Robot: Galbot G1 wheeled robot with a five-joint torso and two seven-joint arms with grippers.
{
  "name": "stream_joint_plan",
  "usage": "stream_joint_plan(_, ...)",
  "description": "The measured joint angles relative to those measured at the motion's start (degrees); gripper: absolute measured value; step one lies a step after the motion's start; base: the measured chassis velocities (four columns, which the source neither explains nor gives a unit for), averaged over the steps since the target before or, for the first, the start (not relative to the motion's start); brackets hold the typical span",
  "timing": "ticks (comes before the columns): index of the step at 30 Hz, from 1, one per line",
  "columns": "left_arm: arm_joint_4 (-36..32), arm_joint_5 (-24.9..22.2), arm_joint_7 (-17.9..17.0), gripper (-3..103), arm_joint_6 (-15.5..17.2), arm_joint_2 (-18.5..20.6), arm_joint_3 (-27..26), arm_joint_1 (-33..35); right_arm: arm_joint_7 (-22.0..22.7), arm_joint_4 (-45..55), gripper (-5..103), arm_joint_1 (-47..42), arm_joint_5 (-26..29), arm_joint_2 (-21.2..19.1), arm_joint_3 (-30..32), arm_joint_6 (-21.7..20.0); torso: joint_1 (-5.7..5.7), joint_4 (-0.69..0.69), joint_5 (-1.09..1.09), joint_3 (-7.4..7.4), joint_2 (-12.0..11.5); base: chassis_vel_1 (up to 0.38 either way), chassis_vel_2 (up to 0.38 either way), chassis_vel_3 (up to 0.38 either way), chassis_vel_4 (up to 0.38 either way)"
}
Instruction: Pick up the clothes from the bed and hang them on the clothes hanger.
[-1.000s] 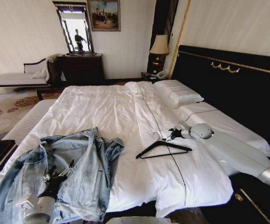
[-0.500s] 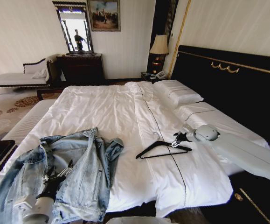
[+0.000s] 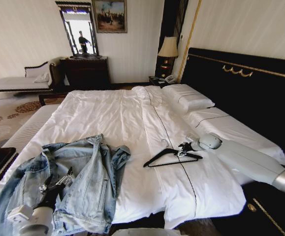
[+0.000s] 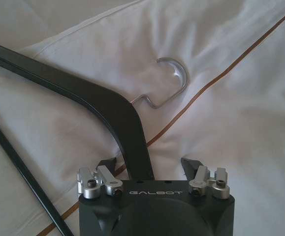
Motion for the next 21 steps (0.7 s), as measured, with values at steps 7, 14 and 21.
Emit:
stream_joint_plan(7,0.2,-1.1,0.0,100,-0.1,0.5,-1.3,0.5,-0.3,-0.4,53,1.0,-0.2,0.4,-1.3,-0.1,0.0,0.0,0.0,0.0,0.0,0.0,0.0,0.0,0.0)
stream_joint_plan(14,0.9,-1.1,-0.1,100,-0.2,0.9,-1.2,0.1,-0.5,0.2,25,0.8,-0.5,-0.3,-0.9,-0.1,0.0,-0.01,0.0,0.0,0.0,0.0,0.0,0.0,0.0)
stream_joint_plan(21,1.0,-1.1,-0.1,100,-0.2,1.4,-1.1,0.0,-0.3,1.6,22,0.0,-0.5,-1.7,0.1,-0.1,0.0,-0.01,0.0,0.0,0.0,0.0,0.0,0.0,0.0)
